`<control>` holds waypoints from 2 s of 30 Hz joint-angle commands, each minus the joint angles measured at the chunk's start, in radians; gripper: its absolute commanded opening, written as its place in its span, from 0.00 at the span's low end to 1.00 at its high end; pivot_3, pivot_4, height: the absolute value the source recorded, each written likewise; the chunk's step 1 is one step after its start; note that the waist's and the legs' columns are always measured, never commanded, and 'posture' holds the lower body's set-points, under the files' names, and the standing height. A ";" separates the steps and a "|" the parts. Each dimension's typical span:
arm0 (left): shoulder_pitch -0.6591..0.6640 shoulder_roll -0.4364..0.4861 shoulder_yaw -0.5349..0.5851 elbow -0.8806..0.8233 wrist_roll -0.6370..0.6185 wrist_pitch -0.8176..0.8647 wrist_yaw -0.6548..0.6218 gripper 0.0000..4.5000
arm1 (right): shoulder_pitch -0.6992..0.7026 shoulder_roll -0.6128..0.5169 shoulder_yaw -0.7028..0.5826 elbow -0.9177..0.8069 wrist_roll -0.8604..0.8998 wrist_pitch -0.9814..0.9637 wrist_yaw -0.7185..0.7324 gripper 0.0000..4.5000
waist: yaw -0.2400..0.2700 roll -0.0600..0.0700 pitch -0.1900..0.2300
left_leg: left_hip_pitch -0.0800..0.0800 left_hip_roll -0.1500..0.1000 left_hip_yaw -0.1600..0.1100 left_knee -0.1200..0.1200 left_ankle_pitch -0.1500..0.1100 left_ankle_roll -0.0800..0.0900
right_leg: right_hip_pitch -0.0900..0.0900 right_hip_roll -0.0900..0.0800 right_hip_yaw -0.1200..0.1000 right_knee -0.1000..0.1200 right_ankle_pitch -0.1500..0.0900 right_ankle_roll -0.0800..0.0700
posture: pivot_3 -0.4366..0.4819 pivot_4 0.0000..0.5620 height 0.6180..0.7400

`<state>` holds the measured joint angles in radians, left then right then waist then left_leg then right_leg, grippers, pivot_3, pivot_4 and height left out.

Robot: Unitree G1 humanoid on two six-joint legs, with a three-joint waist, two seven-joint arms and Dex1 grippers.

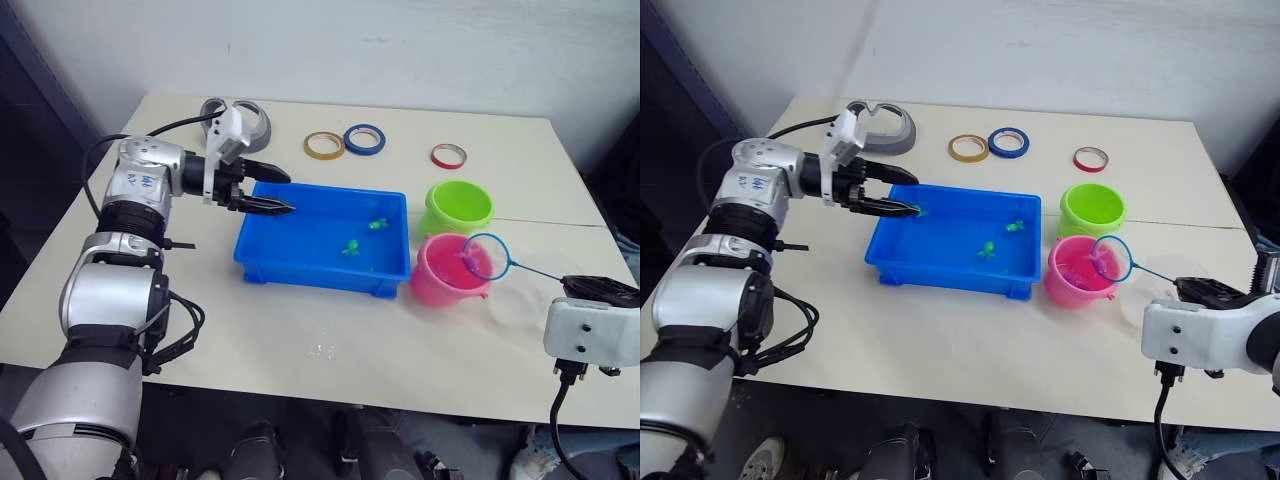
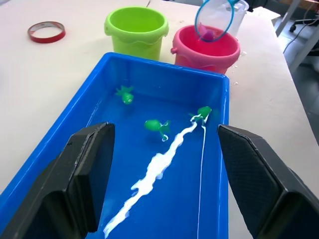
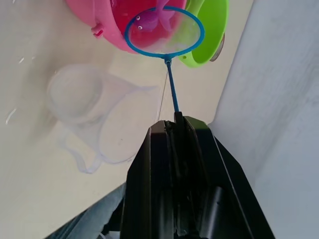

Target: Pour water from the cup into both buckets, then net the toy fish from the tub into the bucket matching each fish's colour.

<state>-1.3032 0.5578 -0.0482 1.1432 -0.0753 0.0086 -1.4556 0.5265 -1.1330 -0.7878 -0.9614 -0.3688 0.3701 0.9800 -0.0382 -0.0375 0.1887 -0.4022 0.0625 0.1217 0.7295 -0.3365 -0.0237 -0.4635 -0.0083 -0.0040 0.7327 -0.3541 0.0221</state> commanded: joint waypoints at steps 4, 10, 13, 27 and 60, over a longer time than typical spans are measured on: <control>0.022 0.020 0.024 -0.054 -0.015 0.003 -0.018 0.80 | -0.076 0.015 0.046 -0.038 -0.104 -0.127 0.017 0.00 | 0.005 0.000 0.000 | 0.000 0.000 -0.001 0.002 0.000 0.000 | 0.001 0.000 0.000 0.001 0.000 0.000 | 0.48 0.27 0.61; 0.026 0.013 0.025 -0.068 -0.017 0.010 -0.016 0.80 | -0.129 0.028 0.051 0.008 -0.171 -0.242 0.027 0.00 | 0.006 0.000 0.000 | 0.000 0.000 0.000 0.002 0.000 0.000 | 0.001 0.000 0.000 0.001 0.000 0.000 | 0.48 0.27 0.61; 0.026 0.012 0.025 -0.069 -0.015 0.011 -0.016 0.80 | -0.137 0.041 0.039 0.029 -0.205 -0.304 0.033 0.00 | 0.006 0.000 0.000 | 0.000 0.000 0.000 0.003 0.000 0.000 | 0.001 0.000 0.000 0.002 0.000 0.000 | 0.48 0.27 0.61; 0.018 0.000 0.027 -0.065 -0.016 0.010 -0.012 0.80 | -0.182 0.096 -0.008 0.103 -0.317 -0.551 -0.004 0.00 | 0.004 0.000 0.000 | 0.000 0.000 0.000 0.005 0.000 0.000 | 0.001 0.000 0.000 0.004 0.000 0.000 | 0.48 0.27 0.61; -0.006 -0.024 0.028 -0.039 -0.008 -0.008 0.003 0.80 | -0.210 0.195 0.029 0.066 -0.461 -0.705 -0.011 0.00 | 0.001 0.000 0.000 | 0.002 -0.001 0.001 0.008 0.000 0.000 | 0.001 -0.001 0.001 0.009 0.000 0.000 | 0.48 0.27 0.61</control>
<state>-1.2724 0.5262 -0.0390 1.1120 -0.0762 0.0149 -1.4511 0.3126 -0.9563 -0.7482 -0.8628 -0.8061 -0.3170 0.9874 -0.0376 -0.0376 0.1887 -0.4000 0.0619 0.1231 0.7371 -0.3366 -0.0239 -0.4628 -0.0088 -0.0027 0.7422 -0.3541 0.0219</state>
